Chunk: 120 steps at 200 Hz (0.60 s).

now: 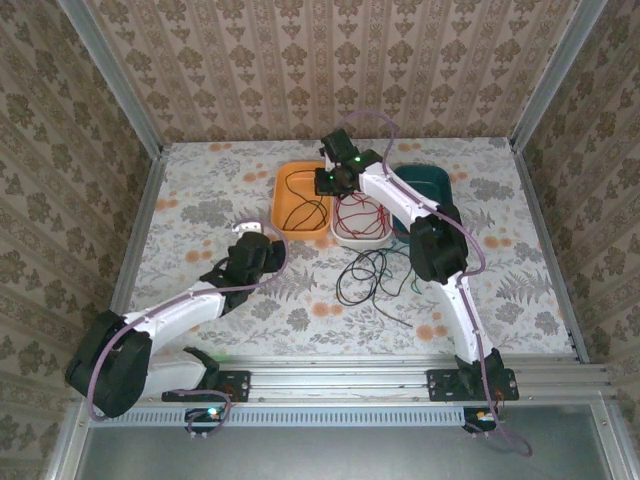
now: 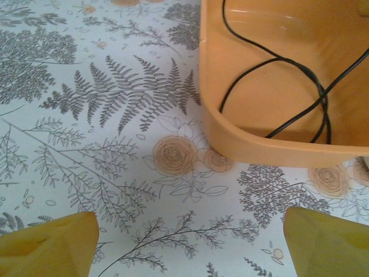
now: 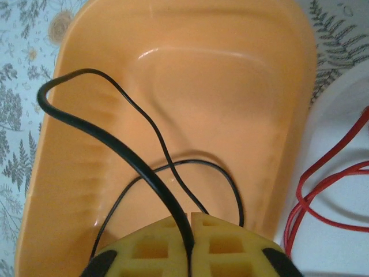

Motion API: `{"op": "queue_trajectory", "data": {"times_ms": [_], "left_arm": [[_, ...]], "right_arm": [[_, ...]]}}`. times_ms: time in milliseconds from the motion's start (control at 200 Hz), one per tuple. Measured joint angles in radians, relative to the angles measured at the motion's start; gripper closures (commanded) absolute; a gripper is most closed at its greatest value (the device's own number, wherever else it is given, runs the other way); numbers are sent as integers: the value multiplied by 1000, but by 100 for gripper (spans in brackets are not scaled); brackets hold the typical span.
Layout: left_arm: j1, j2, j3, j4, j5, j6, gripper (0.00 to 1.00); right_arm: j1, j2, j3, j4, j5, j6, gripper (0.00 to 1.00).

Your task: Untangle the cables

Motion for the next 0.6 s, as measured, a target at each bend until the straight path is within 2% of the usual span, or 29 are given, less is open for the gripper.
{"op": "queue_trajectory", "data": {"times_ms": [75,205,420,600], "left_arm": [[-6,0,6,4,14,19,16],[-17,0,18,15,50,56,16],[-37,14,44,31,137,131,16],[-81,106,102,49,288,208,18]], "right_arm": [[0,0,0,0,-4,-11,55],[-4,-18,-16,8,-2,-16,46],[-22,-212,-174,77,40,-9,42],[-53,-472,-409,201,108,10,42]]}}
